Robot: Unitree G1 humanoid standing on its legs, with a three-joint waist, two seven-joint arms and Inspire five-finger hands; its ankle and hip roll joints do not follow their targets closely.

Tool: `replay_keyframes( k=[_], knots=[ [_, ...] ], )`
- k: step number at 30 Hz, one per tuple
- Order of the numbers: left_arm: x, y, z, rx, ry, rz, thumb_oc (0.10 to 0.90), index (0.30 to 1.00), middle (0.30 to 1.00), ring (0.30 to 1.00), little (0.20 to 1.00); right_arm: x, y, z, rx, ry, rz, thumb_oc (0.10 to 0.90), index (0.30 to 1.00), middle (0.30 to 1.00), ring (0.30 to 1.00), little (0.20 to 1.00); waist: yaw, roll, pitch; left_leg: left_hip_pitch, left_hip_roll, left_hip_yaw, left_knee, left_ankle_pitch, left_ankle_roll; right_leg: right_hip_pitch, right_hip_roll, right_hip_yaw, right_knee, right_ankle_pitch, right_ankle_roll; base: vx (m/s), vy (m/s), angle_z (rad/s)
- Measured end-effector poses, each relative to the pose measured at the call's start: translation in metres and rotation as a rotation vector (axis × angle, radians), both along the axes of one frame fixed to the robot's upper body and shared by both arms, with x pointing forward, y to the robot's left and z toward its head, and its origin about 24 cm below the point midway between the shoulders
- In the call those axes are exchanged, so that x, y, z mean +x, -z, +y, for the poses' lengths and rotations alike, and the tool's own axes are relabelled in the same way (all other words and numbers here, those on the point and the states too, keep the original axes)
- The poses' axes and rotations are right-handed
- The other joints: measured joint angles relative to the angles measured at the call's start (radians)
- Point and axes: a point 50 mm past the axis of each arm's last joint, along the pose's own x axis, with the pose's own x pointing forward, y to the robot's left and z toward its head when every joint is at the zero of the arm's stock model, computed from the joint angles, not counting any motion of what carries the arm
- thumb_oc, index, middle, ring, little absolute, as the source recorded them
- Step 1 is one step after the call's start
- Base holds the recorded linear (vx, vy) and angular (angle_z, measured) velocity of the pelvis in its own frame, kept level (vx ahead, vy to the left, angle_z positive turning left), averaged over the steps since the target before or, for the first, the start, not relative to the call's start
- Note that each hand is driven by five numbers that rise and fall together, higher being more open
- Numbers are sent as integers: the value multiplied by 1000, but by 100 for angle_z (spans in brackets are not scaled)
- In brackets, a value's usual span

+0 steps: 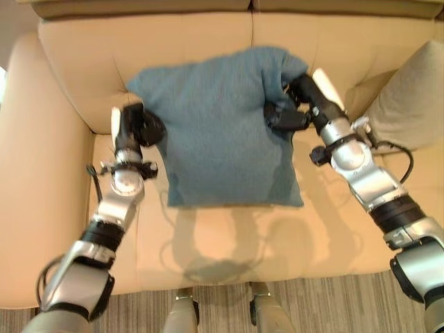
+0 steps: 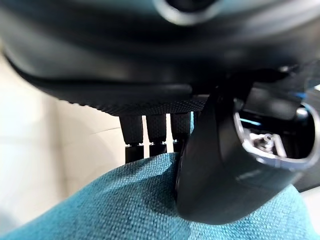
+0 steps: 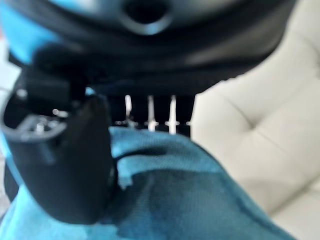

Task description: Pick up all the scattered cushions and arrange them neatly on the sofa.

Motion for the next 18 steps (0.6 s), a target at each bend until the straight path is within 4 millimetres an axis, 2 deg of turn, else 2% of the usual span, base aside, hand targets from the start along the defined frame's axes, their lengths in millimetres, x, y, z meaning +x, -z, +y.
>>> replay_keyframes(
  k=[2,4,7,8,9,10,11,12,13,14,15,16,17,18],
  knots=[
    [3,-42,4,142,-57,-99,400,300,300,300,300,-2,-41,4,-54,11,-126,400,300,300,300,300,-1,17,27,-48,2,2,-1,4,-6,-49,2,-1,1,9,-5,-49,-14,-2],
    [2,-62,1,189,-87,-165,400,300,300,300,300,-5,-56,5,-54,25,-191,400,300,300,300,300,3,22,35,-71,4,-2,-2,8,-8,-72,5,-2,1,10,-5,-35,-17,1],
    [3,-71,1,236,-136,-200,400,300,300,300,300,1,-63,10,-108,56,-211,400,300,300,300,300,0,22,37,-99,3,-6,38,5,-14,-74,5,-18,1,11,-7,-37,-22,11],
    [4,-77,0,263,-147,-213,400,300,300,300,300,3,-69,9,-118,75,-223,400,300,300,300,300,-6,7,48,-180,-14,-12,153,-22,-34,-74,-13,-26,2,20,-17,-24,-24,29],
    [5,-81,-1,299,-159,-220,400,300,300,300,300,5,-75,9,-121,86,-231,400,300,300,300,300,-5,-2,53,-205,-30,-18,152,-28,-30,-79,-21,-27,2,20,-18,-13,-13,18],
    [5,-83,-1,318,-170,-223,400,300,300,300,300,5,-79,10,-118,88,-239,400,300,300,300,300,2,6,49,-155,-18,-23,45,17,-9,-89,-11,-26,1,18,-16,-18,-15,-17],
    [5,-96,1,336,-189,-247,400,300,300,300,300,3,-89,12,-90,76,-261,400,300,300,300,300,11,18,51,-105,14,-18,-65,61,-6,-108,14,-29,1,18,-15,-19,-23,-22],
    [4,-104,1,339,-200,-266,400,300,300,300,300,2,-92,12,-72,72,-275,400,300,300,300,300,8,13,57,-114,14,-19,-69,61,-7,-117,14,-31,2,18,-15,-32,-33,-14],
    [5,-116,2,340,-220,-290,400,300,300,300,300,3,-98,11,-31,71,-280,400,300,300,300,300,6,-3,87,-127,6,-19,-38,61,-7,-127,10,-38,26,19,-15,-32,-27,8],
    [6,-120,2,341,-230,-291,400,300,300,300,300,6,-100,12,-13,73,-274,400,300,300,300,300,5,-14,102,-151,-3,-19,11,56,-10,-133,3,-38,44,21,-18,-33,-18,31],
    [11,-126,-3,394,-242,-277,400,300,300,300,300,16,-103,13,44,112,-230,400,300,300,300,300,-5,-38,114,-287,-47,-22,207,7,-8,-136,-37,-31,39,44,-13,-29,-28,31],
    [14,-124,-10,417,-228,-272,400,300,300,300,300,19,-101,12,85,118,-214,400,300,300,300,300,-3,-10,96,-171,-26,-38,-31,60,33,-140,-24,-40,25,30,3,-25,-39,34],
    [16,-131,-21,399,-215,-296,400,300,300,300,300,17,-104,8,143,122,-229,400,300,300,300,300,-11,28,100,-145,-3,-47,-94,68,29,-157,-5,-66,54,6,20,-16,-30,-17],
    [17,-143,-27,360,-208,-320,400,300,300,300,300,17,-110,3,186,133,-240,751,827,827,827,827,13,20,127,-150,11,-43,-94,94,29,-256,9,-66,176,-36,30,-9,-14,-18]
  ],
)
